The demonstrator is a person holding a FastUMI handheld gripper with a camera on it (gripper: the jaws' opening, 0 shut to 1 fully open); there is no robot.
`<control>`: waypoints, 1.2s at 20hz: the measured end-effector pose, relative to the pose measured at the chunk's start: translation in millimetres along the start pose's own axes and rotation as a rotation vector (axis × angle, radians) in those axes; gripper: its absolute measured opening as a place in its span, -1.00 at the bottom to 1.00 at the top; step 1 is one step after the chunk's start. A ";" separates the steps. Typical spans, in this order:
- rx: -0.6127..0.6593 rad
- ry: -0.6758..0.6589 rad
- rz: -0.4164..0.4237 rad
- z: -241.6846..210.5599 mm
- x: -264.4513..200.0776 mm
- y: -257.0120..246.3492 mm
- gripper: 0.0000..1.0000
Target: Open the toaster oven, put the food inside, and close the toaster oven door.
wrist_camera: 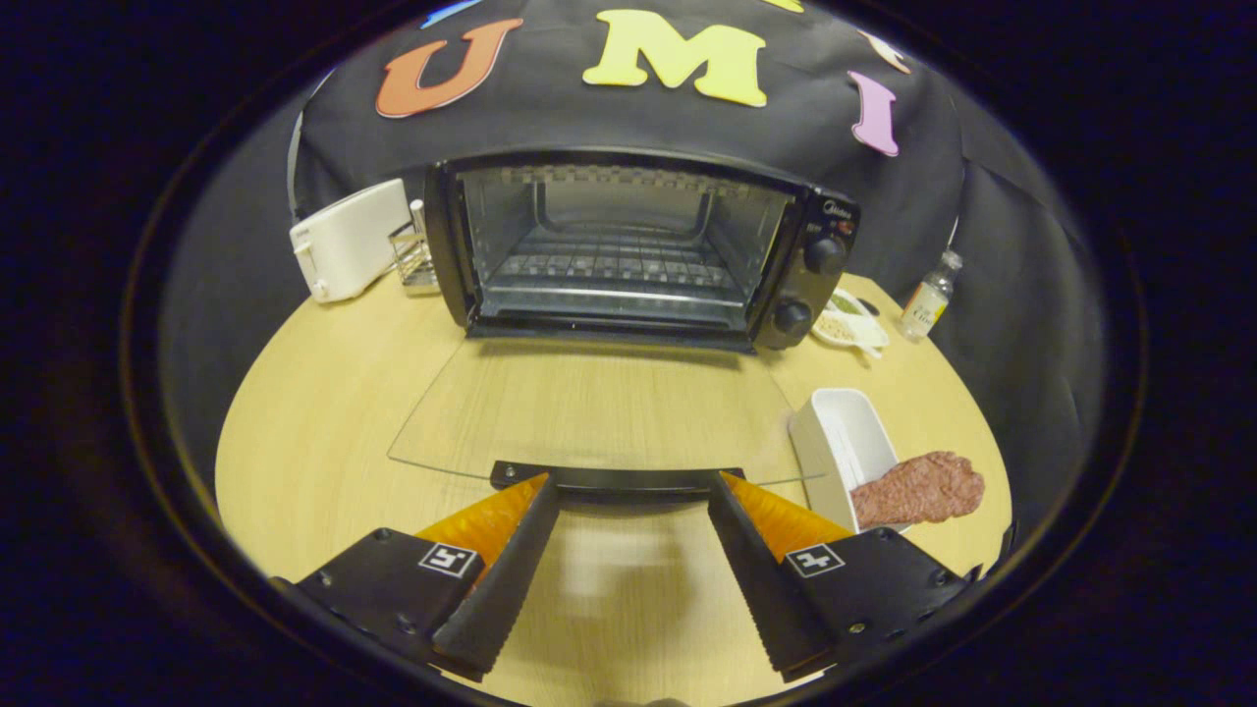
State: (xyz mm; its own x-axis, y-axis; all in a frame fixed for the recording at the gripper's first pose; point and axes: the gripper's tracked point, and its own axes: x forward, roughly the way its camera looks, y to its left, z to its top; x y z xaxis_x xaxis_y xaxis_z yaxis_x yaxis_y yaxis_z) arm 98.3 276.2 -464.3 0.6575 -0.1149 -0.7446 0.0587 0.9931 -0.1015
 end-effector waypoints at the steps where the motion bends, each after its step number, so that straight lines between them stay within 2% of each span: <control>1: 0.008 0.011 0.002 -4.0 4.7 1.0 0.98; 5: 0.012 0.035 0.029 -16.8 14.2 8.3 0.98; 6: 0.005 0.066 0.015 -25.6 11.9 5.4 0.98; 8: 0.039 0.102 0.044 -38.4 16.4 1.6 1.00; 9: 0.060 0.074 0.056 -33.3 16.1 -0.4 1.00; 13: -0.010 -0.049 0.038 -3.6 -10.8 -33.2 1.00; 17: -0.006 -0.137 0.031 25.8 -44.4 -62.4 1.00; 24: 0.009 -0.290 0.072 95.6 -99.4 -74.7 1.00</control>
State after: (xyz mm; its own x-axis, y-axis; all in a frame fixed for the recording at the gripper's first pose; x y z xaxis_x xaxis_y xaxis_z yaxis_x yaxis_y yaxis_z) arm 100.3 215.7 -319.6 0.8473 -0.0337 -0.5301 0.0096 0.9988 -0.0482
